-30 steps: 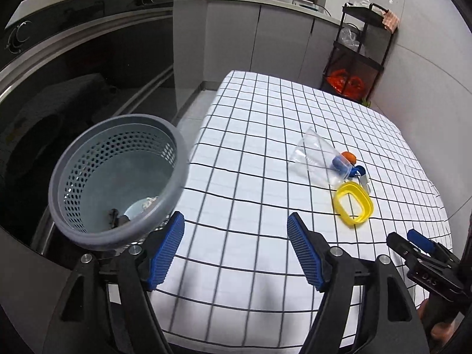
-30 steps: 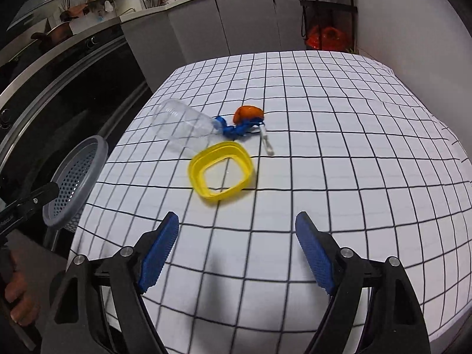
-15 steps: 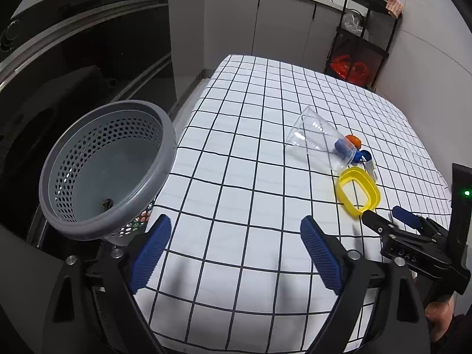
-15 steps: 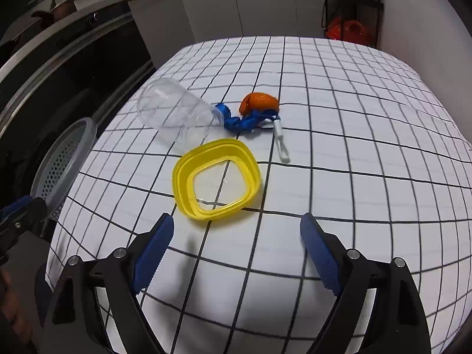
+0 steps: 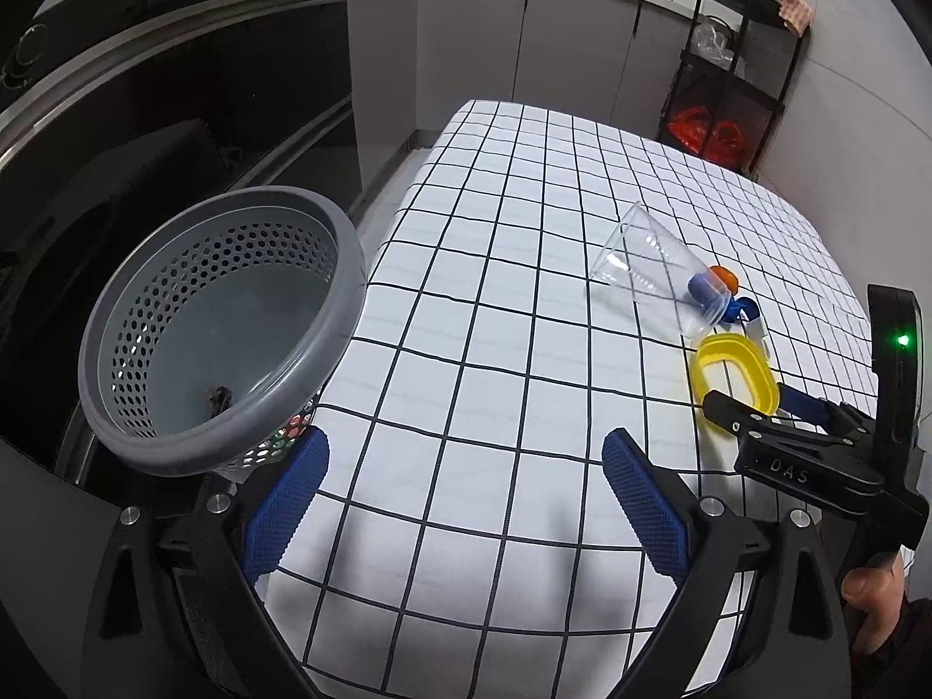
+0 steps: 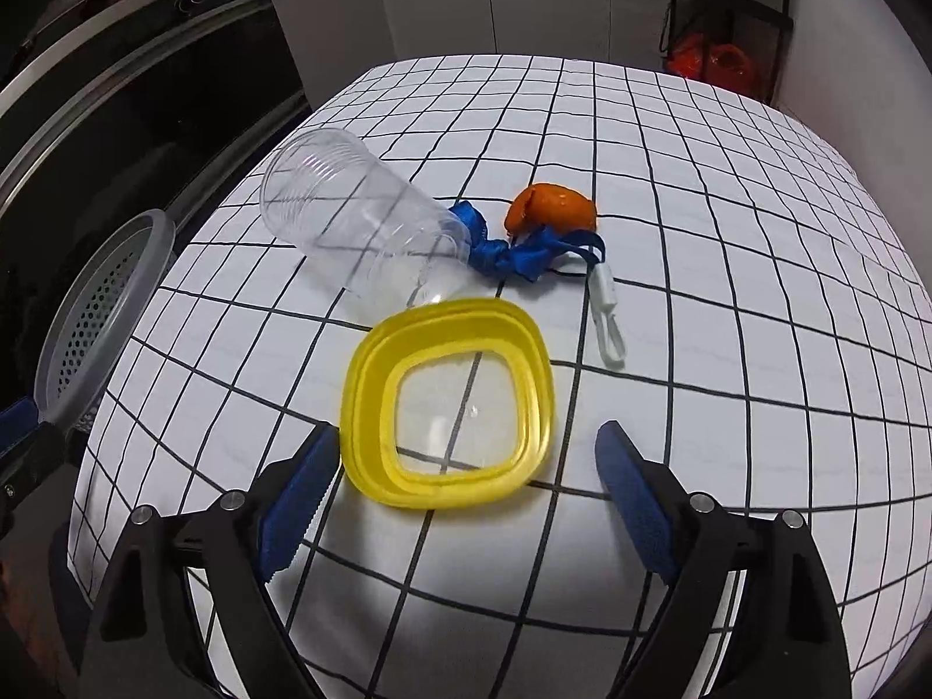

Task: Collect trash
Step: 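Grasp the yellow plastic lid by its rim with the right tool, then grasp the clear plastic cup with the left tool while the right tool holds the lid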

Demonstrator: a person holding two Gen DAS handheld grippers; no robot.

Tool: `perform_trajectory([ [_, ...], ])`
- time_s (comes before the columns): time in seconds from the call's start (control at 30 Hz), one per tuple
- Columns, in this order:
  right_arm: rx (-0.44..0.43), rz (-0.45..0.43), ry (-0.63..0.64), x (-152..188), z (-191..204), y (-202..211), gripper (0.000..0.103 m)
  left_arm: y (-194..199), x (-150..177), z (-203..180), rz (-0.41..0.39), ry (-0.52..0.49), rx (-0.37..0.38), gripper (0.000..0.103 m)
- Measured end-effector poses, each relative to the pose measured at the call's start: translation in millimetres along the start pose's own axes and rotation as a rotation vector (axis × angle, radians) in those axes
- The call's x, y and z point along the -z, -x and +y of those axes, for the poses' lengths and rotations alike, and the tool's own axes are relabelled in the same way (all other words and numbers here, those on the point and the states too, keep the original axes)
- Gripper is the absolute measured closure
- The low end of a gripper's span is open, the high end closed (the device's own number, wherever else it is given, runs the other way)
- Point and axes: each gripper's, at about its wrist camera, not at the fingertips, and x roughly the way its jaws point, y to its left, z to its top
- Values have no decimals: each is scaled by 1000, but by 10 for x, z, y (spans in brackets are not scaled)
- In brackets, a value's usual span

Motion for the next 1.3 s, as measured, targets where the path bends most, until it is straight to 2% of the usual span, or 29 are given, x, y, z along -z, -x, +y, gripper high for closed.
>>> perform_trajectory([
  [0.3,45,0,28,-49,60,-77,18,-31,-4,-25,8,-4,-3,10],
  [0.47,38,-24,26,-36,82,-64,19,-46,-3,-78,12,-9,4,10],
  [0.57,23,-42,28,1,71,-17,35,-44,-16,-156,12,-20,9,10],
  [0.77,-26,-83,-64,80,-186,150,35,-77,-90,-380,5,-42,3,10],
  [1.03,37,-186,-172,127,-683,476,35,-279,-264,-810,31,-54,32,10],
  [1.13,44,-222,-201,142,-817,582,35,-334,-395,-951,24,-29,43,10],
  [1.3,52,-211,-220,149,-890,529,35,-450,-673,-1101,30,37,51,10],
])
